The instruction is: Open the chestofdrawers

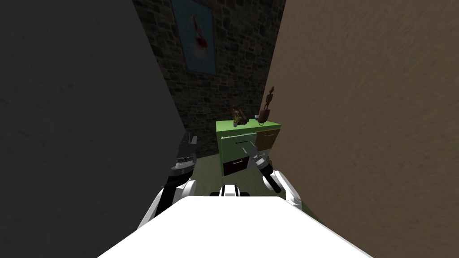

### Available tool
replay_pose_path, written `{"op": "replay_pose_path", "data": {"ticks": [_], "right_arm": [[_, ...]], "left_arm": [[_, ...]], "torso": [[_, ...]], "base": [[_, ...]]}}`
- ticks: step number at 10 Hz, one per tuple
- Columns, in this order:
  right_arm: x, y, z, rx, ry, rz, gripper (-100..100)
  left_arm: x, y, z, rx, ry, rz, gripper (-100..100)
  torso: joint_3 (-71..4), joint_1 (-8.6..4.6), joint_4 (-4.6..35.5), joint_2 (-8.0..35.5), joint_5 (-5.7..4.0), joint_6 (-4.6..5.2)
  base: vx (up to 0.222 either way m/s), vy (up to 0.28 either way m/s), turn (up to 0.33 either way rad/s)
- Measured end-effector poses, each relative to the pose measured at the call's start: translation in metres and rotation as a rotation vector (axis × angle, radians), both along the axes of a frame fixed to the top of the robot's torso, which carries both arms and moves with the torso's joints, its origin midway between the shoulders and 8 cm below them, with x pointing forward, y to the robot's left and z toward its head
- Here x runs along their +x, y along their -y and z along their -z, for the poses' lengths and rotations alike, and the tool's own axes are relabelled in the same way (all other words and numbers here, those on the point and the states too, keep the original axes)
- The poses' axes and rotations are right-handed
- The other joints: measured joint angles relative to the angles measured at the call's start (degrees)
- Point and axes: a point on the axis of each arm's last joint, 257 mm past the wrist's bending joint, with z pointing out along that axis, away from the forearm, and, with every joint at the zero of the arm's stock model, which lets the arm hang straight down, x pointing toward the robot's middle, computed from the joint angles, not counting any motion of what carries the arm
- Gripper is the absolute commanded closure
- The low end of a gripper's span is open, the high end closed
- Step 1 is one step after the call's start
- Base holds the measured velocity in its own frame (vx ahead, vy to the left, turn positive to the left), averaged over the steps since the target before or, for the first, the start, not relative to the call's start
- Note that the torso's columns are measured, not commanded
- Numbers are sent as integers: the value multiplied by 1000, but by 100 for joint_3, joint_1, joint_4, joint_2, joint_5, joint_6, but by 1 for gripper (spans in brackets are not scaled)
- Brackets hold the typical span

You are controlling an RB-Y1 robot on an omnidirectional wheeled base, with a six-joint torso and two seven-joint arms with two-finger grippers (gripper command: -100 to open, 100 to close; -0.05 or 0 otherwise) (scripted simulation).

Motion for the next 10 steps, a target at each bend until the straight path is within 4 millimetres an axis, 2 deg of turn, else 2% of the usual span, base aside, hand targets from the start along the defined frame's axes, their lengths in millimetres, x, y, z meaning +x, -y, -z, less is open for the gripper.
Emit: {"op": "replay_pose_path", "data": {"ticks": [4,5,10], "right_arm": [[6,2,24,-127,10,49,-100],[10,3,35,-167,6,66,-100],[17,-2,63,-301,9,118,-100]], "left_arm": [[0,0,0,0,0,0,0],[0,0,0,0,0,0,0],[0,0,0,0,0,0,0]], "torso": [[1,1,0,2,0,0],[-1,11,-1,-1,3,0],[3,-4,1,6,-1,-1]], "base": [[64,95,-126],[58,98,-51],[63,81,-98]]}}
